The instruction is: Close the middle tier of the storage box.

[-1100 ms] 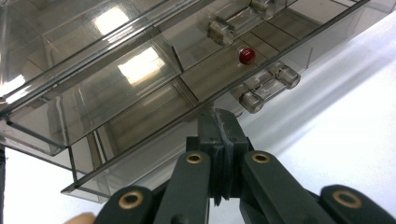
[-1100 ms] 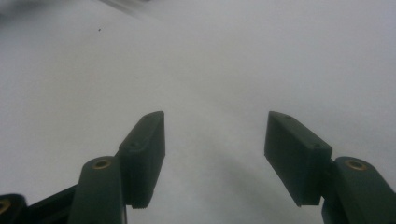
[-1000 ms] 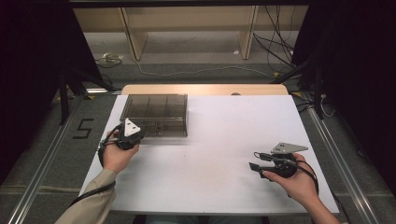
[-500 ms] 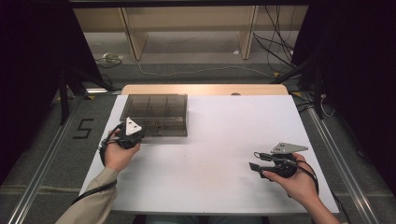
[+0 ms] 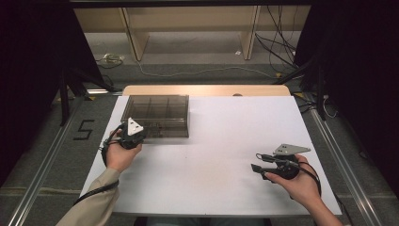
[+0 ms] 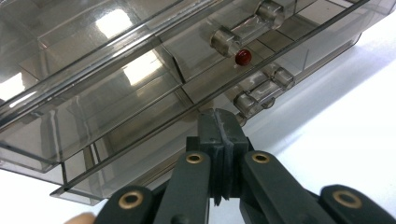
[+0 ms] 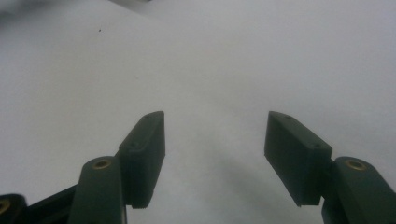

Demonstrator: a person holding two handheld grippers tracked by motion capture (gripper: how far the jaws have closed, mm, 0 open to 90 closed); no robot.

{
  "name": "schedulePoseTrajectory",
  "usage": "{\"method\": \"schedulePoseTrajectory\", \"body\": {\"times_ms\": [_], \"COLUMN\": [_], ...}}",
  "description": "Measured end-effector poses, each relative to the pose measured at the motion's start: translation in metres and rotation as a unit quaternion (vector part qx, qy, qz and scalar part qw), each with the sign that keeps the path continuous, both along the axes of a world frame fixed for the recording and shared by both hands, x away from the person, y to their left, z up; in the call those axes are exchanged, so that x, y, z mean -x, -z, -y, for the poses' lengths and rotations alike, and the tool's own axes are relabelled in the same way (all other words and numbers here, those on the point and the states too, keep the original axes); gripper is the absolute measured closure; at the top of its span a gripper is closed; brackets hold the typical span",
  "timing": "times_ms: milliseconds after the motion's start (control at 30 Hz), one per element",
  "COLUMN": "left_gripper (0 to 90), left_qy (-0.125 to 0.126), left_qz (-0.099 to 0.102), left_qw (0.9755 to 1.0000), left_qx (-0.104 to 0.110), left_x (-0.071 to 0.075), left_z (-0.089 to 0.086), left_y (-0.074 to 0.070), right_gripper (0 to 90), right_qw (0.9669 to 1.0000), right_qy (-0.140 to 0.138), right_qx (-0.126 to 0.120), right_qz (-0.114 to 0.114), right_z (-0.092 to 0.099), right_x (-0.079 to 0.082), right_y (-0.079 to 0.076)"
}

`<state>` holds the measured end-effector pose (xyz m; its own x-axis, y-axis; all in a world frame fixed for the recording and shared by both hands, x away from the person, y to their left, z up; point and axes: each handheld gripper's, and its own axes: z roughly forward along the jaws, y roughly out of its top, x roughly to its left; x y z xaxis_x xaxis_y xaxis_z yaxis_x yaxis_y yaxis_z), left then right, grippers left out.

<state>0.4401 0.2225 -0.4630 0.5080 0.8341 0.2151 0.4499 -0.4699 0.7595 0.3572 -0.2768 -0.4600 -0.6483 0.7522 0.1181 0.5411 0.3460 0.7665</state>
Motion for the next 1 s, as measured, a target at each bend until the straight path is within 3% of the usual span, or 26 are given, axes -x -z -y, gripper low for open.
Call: {"method": "schedulePoseTrajectory", "body": {"times_ms": [1000], "left_gripper": [89.5], "left_qy": [-0.001], "left_qz": [-0.001], "left_qw": [1.0], "left_qx": [0.002], "left_x": [-0.0037], "left_z": [0.0035], "left_y": [0.0008], "right_gripper": [38.8], "right_qw": [1.0], "right_qy": [0.0], "right_qx": [0.0], "right_qz": [0.001], "right_z": [0.0001], "right_x": [0.0], "right_y": [0.0]}}
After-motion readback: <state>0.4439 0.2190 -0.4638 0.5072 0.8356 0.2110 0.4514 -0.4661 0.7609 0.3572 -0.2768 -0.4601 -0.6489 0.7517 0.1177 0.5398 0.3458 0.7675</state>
